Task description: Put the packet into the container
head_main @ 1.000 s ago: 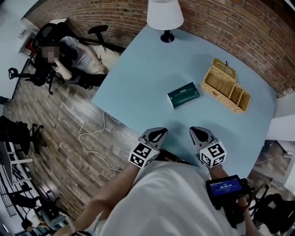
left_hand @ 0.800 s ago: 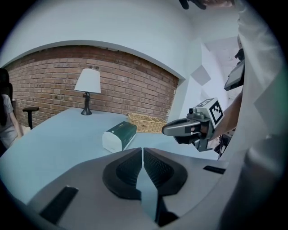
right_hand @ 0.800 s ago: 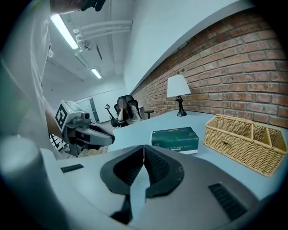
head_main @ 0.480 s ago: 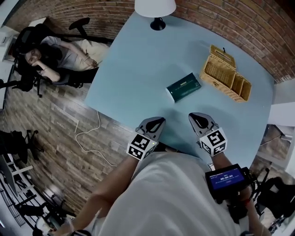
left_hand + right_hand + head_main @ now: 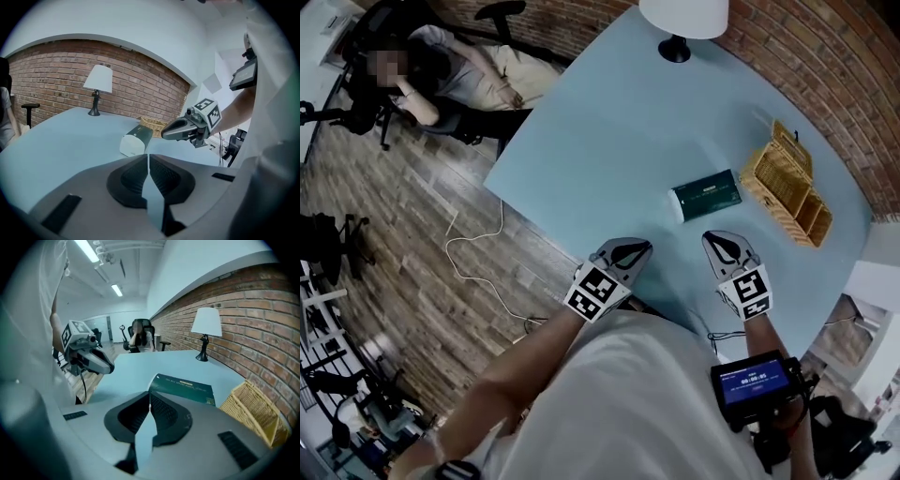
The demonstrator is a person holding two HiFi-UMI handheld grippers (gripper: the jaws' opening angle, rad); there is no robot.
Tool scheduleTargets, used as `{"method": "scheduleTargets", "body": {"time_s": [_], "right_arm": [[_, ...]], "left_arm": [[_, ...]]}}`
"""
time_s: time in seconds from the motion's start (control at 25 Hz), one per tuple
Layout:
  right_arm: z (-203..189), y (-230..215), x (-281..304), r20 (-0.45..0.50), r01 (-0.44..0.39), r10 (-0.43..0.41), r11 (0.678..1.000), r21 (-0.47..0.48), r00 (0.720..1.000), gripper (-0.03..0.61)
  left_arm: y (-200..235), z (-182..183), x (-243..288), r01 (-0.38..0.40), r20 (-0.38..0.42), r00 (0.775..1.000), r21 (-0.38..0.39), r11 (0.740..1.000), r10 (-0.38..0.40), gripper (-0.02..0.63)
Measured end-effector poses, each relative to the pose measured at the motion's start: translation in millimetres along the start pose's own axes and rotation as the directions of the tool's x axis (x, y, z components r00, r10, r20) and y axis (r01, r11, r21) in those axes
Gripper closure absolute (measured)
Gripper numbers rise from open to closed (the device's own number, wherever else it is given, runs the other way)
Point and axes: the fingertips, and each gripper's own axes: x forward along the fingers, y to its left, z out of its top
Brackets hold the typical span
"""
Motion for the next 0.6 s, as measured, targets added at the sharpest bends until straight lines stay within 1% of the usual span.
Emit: {"method": "scheduleTargets", "body": {"time_s": [0.08, 0.16, 0.28, 0.36, 0.44, 0.52, 0.6], "right_arm": [[4.1, -3.5, 5.8, -0.048, -0.036, 0.032, 0.996, -0.083, 0.998, 0.566], [7.3, -9.7, 11.1, -0.094, -0.068, 0.052, 0.982, -0.177, 0.994, 0.565], [8.0, -19.8, 15.8, -0.165, -0.121, 0.070, 0.938, -0.324, 0.984, 0.565], [7.4, -25.6, 18.4, -0.220, -0.173, 0.086, 0.893, -0.415, 0.972, 0.563], [6.8, -29.0, 22.0, -0.282, -0.239, 0.104, 0.834, -0.498, 0.954, 0.561], [6.4, -30.9, 25.5, -0.336, -0.299, 0.117, 0.772, -0.561, 0.934, 0.555], [7.4, -32.8, 28.9, -0.377, -0.346, 0.125, 0.718, -0.605, 0.918, 0.540]], "left_arm": [[2.0, 1.3, -0.2, 0.005, 0.006, 1.000, -0.008, 1.000, -0.005, 0.592], [6.1, 1.3, -1.1, 0.002, 0.011, 1.000, -0.015, 1.000, -0.002, 0.591], [9.9, 0.8, -3.8, -0.009, 0.021, 1.000, -0.026, 1.000, 0.010, 0.592], [12.8, 0.4, -6.2, -0.019, 0.029, 0.999, -0.035, 0.999, 0.020, 0.591], [17.0, -2.4, -9.1, -0.031, 0.031, 0.999, -0.044, 0.999, 0.032, 0.592], [19.8, -7.7, -12.3, -0.043, 0.027, 0.999, -0.054, 0.998, 0.044, 0.592], [21.0, -12.3, -15.5, -0.053, 0.026, 0.998, -0.065, 0.996, 0.055, 0.591]]}}
